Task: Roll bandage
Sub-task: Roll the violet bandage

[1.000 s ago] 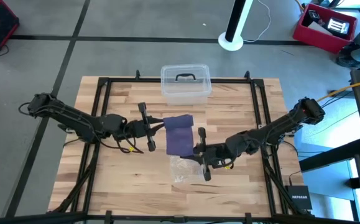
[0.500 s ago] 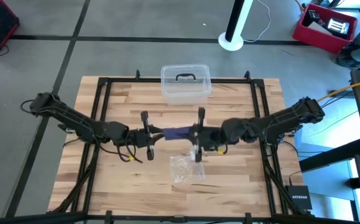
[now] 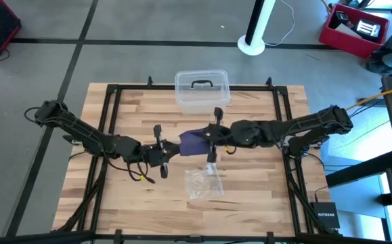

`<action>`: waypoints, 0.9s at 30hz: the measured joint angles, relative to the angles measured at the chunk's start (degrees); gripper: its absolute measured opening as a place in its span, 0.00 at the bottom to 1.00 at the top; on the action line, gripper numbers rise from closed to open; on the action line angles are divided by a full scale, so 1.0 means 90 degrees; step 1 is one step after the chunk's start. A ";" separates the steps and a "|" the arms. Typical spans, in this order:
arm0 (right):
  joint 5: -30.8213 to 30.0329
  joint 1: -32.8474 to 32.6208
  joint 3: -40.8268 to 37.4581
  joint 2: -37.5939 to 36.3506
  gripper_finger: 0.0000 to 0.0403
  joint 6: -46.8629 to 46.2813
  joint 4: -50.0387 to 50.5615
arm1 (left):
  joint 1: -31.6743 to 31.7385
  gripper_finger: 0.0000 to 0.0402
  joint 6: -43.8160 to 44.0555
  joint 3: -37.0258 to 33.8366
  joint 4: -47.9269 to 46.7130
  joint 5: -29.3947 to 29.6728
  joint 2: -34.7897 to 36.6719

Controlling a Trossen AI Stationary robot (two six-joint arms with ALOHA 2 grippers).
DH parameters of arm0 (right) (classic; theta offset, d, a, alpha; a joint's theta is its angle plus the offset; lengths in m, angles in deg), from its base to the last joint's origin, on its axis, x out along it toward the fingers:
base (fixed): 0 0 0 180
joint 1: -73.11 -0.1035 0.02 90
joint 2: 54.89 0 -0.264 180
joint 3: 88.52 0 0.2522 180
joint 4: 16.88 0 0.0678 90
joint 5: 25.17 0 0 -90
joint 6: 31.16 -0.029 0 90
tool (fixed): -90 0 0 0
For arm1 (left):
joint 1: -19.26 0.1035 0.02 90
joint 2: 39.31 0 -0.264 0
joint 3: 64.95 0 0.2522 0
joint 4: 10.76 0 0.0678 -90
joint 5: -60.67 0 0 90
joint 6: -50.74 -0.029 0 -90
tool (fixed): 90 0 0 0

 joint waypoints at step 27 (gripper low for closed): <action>0.1765 0.0324 0.0988 -0.0057 0.55 -0.1110 0.2437 | 0.0248 0.01 0.0365 0.0002 -0.1166 0.0126 -0.0018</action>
